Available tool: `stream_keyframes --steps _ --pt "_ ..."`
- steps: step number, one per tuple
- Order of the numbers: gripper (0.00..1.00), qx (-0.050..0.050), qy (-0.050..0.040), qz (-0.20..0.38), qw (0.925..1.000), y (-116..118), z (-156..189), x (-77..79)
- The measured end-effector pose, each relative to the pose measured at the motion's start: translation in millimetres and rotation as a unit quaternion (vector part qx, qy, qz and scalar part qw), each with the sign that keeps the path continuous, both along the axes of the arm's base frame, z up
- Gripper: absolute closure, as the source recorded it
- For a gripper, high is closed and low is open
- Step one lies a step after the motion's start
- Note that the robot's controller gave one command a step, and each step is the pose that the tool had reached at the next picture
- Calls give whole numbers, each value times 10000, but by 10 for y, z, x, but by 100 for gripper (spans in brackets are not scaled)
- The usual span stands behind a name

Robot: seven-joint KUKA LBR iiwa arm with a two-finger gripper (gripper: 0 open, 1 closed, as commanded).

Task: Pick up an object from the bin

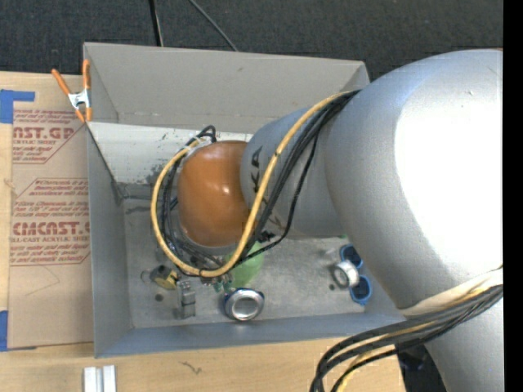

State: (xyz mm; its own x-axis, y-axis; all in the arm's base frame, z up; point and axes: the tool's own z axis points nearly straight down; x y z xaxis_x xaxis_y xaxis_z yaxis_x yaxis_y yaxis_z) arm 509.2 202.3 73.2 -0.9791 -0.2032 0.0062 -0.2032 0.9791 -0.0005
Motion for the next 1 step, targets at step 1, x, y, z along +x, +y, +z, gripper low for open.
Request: stream_keyframes --steps 1 --pt "100 13 -27 -10 10000 3 33 20"
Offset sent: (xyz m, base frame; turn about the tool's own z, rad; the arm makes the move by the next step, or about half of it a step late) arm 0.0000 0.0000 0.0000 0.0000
